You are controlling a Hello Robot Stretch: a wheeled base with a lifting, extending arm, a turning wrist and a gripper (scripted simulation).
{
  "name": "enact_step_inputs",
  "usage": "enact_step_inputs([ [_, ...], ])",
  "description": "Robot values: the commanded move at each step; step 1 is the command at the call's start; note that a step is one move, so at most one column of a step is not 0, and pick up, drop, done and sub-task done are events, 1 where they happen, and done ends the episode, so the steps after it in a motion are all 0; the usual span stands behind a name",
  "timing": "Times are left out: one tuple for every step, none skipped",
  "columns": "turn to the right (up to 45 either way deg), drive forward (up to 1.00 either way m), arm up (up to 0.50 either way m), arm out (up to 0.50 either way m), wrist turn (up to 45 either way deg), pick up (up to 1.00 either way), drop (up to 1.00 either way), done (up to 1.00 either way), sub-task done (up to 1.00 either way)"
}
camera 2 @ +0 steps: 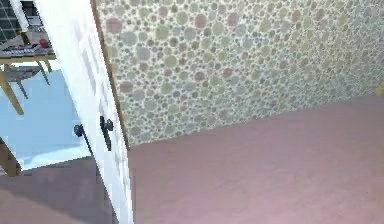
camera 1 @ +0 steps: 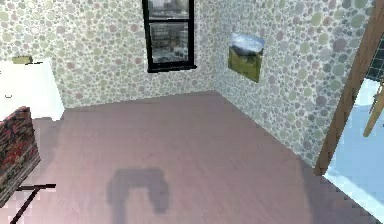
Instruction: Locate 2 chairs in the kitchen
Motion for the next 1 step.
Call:
enact_step_inputs([
  [0.0,0.35,0.00,0.00,0.0,0.00,0.00,0.00,0.00],
])
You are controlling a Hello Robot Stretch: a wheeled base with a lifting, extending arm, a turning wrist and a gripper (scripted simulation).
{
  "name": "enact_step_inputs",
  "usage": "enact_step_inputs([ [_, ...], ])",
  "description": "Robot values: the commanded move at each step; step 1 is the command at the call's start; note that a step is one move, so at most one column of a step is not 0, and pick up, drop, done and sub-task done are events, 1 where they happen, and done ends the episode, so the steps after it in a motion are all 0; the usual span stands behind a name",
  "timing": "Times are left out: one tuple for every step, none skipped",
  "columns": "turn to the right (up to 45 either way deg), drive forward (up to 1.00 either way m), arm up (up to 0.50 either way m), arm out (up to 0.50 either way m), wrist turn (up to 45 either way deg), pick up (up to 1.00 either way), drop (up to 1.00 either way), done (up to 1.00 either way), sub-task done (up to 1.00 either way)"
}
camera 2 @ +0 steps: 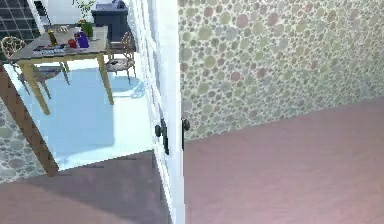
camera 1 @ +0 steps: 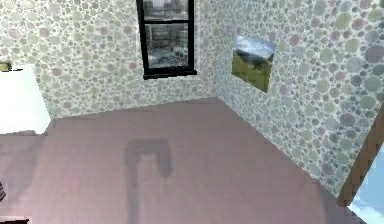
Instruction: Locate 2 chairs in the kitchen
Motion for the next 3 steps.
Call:
enact_step_inputs([
  [45.0,0.00,0.00,0.00,0.0,0.00,0.00,0.00,0.00],
  [6.0,0.00,0.00,0.00,0.0,0.00,0.00,0.00,0.00],
  [0.0,0.30,0.00,0.00,0.0,0.00,0.00,0.00,0.00],
])
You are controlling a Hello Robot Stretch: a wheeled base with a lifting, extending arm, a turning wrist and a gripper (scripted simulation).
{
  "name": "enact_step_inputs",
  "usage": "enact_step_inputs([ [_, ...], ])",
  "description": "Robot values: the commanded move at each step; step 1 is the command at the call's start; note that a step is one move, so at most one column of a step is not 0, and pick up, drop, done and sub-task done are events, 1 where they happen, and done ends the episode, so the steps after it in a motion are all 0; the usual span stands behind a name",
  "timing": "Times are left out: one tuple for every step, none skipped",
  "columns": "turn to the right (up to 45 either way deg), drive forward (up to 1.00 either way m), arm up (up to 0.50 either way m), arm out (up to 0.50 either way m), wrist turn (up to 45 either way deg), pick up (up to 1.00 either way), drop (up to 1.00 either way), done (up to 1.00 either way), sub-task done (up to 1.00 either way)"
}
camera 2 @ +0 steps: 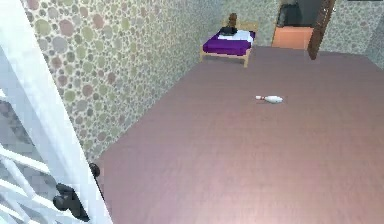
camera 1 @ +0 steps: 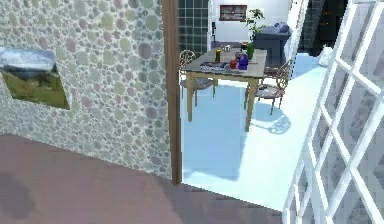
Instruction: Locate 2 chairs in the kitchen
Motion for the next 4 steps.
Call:
enact_step_inputs([
  [0.0,0.25,0.00,0.00,0.0,0.00,0.00,0.00,0.00],
  [18.0,0.00,0.00,0.00,0.0,0.00,0.00,0.00,0.00],
  [0.0,1.00,0.00,0.00,0.0,0.00,0.00,0.00,0.00],
  [-33.0,0.00,0.00,0.00,0.0,0.00,0.00,0.00,0.00],
])
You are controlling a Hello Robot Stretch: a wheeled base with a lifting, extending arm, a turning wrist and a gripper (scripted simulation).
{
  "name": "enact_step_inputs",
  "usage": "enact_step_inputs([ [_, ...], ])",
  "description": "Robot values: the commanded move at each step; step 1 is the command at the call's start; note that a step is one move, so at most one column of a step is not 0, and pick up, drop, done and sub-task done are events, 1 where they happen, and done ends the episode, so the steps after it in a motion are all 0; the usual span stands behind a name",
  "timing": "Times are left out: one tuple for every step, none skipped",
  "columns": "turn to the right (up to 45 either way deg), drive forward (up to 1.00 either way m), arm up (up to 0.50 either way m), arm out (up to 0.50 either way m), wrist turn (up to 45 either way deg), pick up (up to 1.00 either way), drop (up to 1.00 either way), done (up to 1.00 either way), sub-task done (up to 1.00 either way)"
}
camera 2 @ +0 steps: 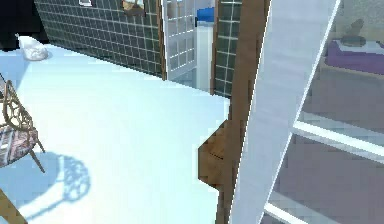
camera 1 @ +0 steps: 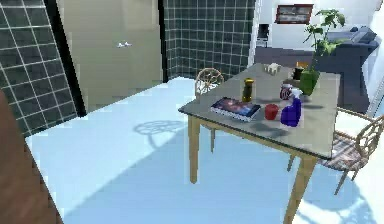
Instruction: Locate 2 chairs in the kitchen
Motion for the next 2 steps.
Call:
enact_step_inputs([
  [0.0,0.60,0.00,0.00,0.0,0.00,0.00,0.00,0.00],
  [-24.0,0.00,0.00,0.00,0.0,0.00,0.00,0.00,0.00],
])
